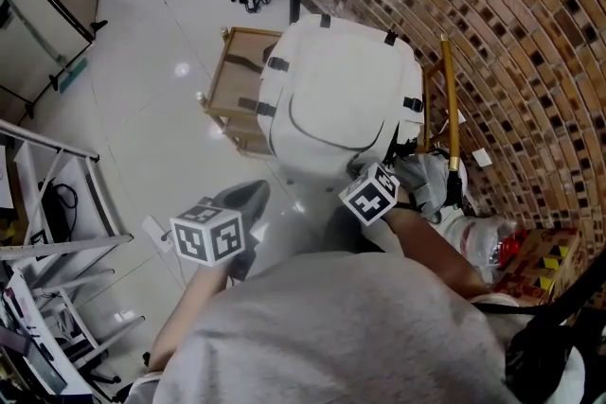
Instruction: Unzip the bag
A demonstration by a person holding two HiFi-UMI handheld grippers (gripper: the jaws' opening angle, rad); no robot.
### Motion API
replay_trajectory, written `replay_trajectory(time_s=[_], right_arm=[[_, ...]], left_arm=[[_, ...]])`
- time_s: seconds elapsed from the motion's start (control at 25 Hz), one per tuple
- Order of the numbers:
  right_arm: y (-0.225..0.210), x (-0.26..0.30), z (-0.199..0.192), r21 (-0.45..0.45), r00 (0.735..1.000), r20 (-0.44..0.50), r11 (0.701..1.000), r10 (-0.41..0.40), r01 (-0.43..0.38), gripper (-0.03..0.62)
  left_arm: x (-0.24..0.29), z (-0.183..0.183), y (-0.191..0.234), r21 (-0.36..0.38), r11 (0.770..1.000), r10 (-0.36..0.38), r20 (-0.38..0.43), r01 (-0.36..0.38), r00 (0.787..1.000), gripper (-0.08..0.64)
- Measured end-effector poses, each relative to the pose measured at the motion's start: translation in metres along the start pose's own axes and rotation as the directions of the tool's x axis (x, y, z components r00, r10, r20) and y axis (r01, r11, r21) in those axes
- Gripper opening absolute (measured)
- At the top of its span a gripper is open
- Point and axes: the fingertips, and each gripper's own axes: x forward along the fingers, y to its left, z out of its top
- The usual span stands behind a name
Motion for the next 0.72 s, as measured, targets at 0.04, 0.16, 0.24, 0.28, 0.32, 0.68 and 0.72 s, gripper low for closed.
replay_trajectory(time_s=[0.04,0.16,0.24,0.28,0.32,0.68,0.72], right_arm=[[0.001,0.0,0.002,-0.001,1.0,0.001,1.0,0.002,-0.002,0.034],[0.004,0.0,0.008,-0.007,1.0,0.003,1.0,0.011,-0.011,0.035],[0.006,0.001,0.011,-0.011,1.0,0.002,1.0,0.015,-0.015,0.034],[0.007,0.001,0.013,-0.014,1.0,0.0,1.0,0.014,-0.014,0.035],[0.008,0.001,0.015,-0.016,1.0,0.0,1.0,0.014,-0.014,0.035],[0.012,0.0,0.032,0.02,0.999,0.02,0.999,0.036,-0.036,0.034],[0.014,0.0,0.035,0.018,0.999,0.024,0.999,0.039,-0.039,0.035]], left_arm=[[-0.001,-0.001,0.0,-0.003,1.0,0.001,0.001,-0.001,1.0,0.0],[-0.005,-0.002,0.004,-0.01,1.0,0.008,0.008,-0.008,1.0,0.0],[-0.009,-0.002,0.007,-0.015,1.0,0.015,0.014,-0.015,1.0,0.0],[-0.01,-0.001,0.009,-0.018,1.0,0.016,0.015,-0.016,1.0,0.0],[-0.01,-0.001,0.01,-0.021,1.0,0.017,0.015,-0.016,1.0,0.0],[-0.017,0.0,0.016,-0.038,0.999,0.023,0.033,-0.022,0.999,0.0],[-0.018,0.0,0.018,-0.042,0.999,0.025,0.037,-0.024,0.999,0.0]])
